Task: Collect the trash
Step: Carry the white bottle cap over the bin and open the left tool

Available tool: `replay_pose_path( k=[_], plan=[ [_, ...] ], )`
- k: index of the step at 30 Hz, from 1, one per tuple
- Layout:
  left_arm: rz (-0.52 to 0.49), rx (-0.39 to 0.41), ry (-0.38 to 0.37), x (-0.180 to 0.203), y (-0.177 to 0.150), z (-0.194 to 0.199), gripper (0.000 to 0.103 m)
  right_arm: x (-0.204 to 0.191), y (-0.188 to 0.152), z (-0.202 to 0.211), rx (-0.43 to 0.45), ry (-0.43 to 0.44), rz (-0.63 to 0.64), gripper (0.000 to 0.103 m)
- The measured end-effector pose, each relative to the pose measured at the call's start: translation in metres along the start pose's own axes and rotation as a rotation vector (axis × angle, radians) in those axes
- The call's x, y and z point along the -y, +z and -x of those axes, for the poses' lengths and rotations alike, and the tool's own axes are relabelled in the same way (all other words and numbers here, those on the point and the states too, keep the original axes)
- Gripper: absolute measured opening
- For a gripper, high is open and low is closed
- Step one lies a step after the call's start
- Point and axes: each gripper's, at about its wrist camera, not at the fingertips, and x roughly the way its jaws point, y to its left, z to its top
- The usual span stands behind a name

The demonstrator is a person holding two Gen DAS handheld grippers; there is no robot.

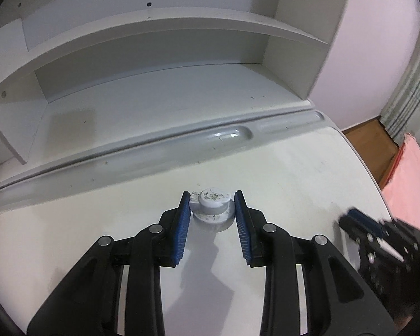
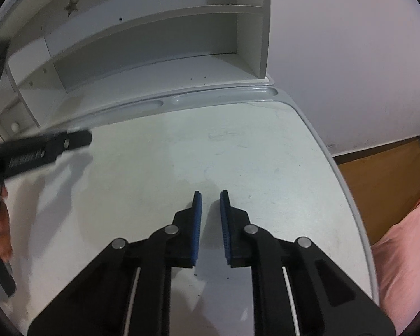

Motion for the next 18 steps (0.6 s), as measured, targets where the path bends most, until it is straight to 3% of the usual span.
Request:
replay_pose_path(
  k=[4, 9, 13, 18],
  plan=[
    [-0.036, 0.018, -0.038, 0.014, -0.017, 0.024, 0.031, 0.016, -0.001, 0.008, -0.006, 0.068, -0.046, 0.012],
    [-0.16, 0.056, -0.185, 0.076, -0.036, 0.065, 0.031, 0.059, -0.012, 0.069, 0.078, 0.057, -0.097, 0.012],
    [-0.29, 0.087, -0.312, 0.154, -0.044, 0.089, 0.031, 0.129, -0.036, 0.132, 0.149, -0.027, -0.203, 0.012],
    [-0.494, 0.046, -0.516, 0.272, -0.082, 0.108, 0.031, 0.223, -0.099, 0.198, 0.16, -0.164, -0.356, 0.012]
  ],
)
